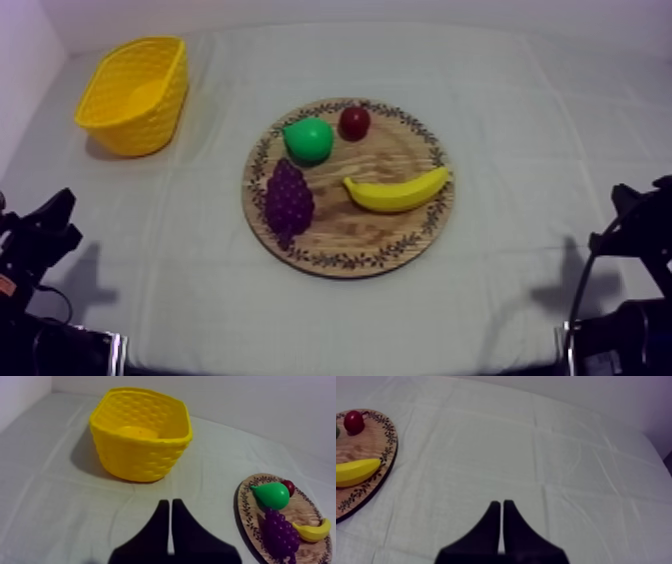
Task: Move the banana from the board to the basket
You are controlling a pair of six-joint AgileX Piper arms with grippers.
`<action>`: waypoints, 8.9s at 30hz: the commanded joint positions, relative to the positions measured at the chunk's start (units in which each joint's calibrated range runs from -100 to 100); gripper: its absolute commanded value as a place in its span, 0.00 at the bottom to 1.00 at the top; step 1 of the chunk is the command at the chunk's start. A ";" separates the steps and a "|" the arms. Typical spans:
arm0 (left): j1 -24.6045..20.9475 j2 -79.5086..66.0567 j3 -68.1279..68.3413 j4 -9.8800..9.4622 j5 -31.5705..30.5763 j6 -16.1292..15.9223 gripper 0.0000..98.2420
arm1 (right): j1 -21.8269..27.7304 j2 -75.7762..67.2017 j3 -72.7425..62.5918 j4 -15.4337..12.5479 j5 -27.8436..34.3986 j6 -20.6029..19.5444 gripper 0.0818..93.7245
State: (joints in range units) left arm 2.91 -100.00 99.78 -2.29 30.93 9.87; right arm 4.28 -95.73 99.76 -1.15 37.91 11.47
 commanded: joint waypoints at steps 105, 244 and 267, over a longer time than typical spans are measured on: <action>29.27 69.14 -69.32 -7.57 0.94 -9.70 0.00 | 0.00 -0.02 0.02 0.01 -0.17 0.03 0.00; 36.95 134.76 -133.44 -21.38 66.81 -6.61 0.16 | 0.00 -0.02 0.02 0.01 -0.17 0.03 0.00; 8.68 120.03 -117.46 -24.60 57.56 -8.96 0.16 | 0.00 -0.02 0.02 0.01 -0.17 0.03 0.00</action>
State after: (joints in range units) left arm 14.19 19.79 -18.97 -27.09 89.04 0.77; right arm 4.28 -95.73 99.76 -1.15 37.77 11.48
